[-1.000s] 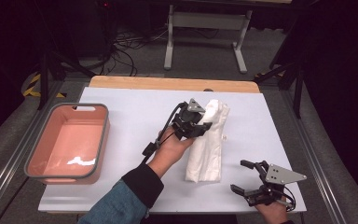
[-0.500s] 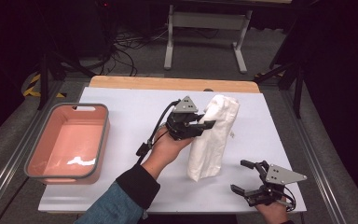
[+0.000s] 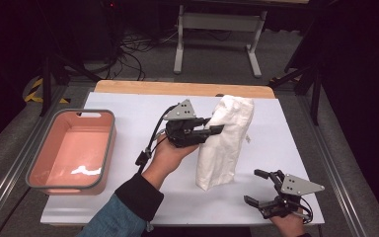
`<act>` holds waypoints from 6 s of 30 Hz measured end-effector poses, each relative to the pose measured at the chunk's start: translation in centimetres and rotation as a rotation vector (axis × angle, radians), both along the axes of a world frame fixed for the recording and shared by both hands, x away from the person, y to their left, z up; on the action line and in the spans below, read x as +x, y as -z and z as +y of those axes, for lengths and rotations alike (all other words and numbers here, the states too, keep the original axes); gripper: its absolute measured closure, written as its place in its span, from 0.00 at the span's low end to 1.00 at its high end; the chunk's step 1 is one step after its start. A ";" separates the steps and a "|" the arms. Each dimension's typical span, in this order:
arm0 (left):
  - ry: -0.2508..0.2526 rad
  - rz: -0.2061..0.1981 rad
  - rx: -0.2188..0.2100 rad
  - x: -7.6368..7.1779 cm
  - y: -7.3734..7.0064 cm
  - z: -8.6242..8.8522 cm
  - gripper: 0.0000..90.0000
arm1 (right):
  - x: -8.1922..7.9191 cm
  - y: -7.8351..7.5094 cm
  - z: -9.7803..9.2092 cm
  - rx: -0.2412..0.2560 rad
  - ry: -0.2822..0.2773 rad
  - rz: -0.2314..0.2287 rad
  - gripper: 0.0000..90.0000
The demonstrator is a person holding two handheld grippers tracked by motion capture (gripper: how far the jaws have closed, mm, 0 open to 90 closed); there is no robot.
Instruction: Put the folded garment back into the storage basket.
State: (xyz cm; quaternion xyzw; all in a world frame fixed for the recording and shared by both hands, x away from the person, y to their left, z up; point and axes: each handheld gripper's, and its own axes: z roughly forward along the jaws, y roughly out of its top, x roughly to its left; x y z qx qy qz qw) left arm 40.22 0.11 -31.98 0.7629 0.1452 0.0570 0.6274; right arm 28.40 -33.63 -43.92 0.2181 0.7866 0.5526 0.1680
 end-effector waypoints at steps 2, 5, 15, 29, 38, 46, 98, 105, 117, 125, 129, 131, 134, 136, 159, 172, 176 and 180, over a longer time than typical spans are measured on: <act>0.013 -0.010 -0.006 -0.1 -0.1 0.3 0.77 | 0.0 0.0 0.0 0.003 0.000 -0.002 0.09; 0.020 -0.020 -0.005 -0.2 -0.2 1.0 0.77 | 0.0 0.1 0.0 0.007 -0.002 -0.002 0.09; -0.002 -0.047 -0.029 -0.6 -1.1 3.8 0.77 | 0.1 0.1 0.1 0.005 -0.003 -0.001 0.09; -0.096 -0.070 -0.005 -0.9 -2.3 8.4 0.77 | 0.1 0.2 0.1 0.005 0.002 0.007 0.09; -0.154 -0.083 -0.002 -1.3 -2.8 11.4 0.77 | 0.1 0.2 0.1 0.000 0.005 0.007 0.09; -0.199 -0.097 -0.008 -1.8 -3.0 14.2 0.77 | 0.1 0.2 0.2 0.000 0.007 0.007 0.09; -0.442 -0.120 0.049 -5.3 -3.3 27.9 0.77 | 0.3 0.4 0.9 -0.010 0.003 0.024 0.08; -0.469 -0.121 0.056 -5.7 -3.3 29.2 0.77 | 0.3 0.4 1.1 -0.013 -0.003 0.027 0.08; -0.496 -0.110 0.094 -6.0 -3.1 31.6 0.77 | 0.4 0.5 1.2 -0.015 -0.006 0.029 0.08; -0.520 -0.109 0.083 -6.3 -3.0 32.7 0.77 | 0.3 0.5 1.2 -0.019 -0.006 0.030 0.08; -0.530 -0.101 0.090 -6.3 -2.8 33.2 0.77 | 0.3 0.5 1.2 -0.020 -0.007 0.030 0.08; -0.532 -0.100 0.090 -6.3 -2.8 33.4 0.77 | 0.3 0.5 1.3 -0.020 -0.008 0.027 0.08; -0.536 -0.100 0.091 -6.3 -2.8 33.8 0.77 | 0.3 0.5 1.3 -0.019 -0.008 0.029 0.08; -0.539 -0.101 0.093 -6.4 -2.9 34.0 0.77 | 0.3 0.5 1.3 -0.020 -0.007 0.028 0.08; -0.522 -0.091 0.132 -5.7 -1.7 34.7 0.77 | 0.3 0.6 1.5 -0.022 -0.011 0.036 0.08; -0.501 -0.086 0.161 -4.2 -0.1 34.0 0.77 | 0.3 0.6 1.5 -0.025 -0.010 0.036 0.08; -0.492 -0.084 0.167 -3.9 0.8 33.7 0.77 | 0.3 0.6 1.4 -0.022 -0.013 0.036 0.08; -0.487 -0.071 0.170 -3.8 1.4 33.7 0.77 | 0.3 0.6 1.4 -0.022 -0.014 0.035 0.08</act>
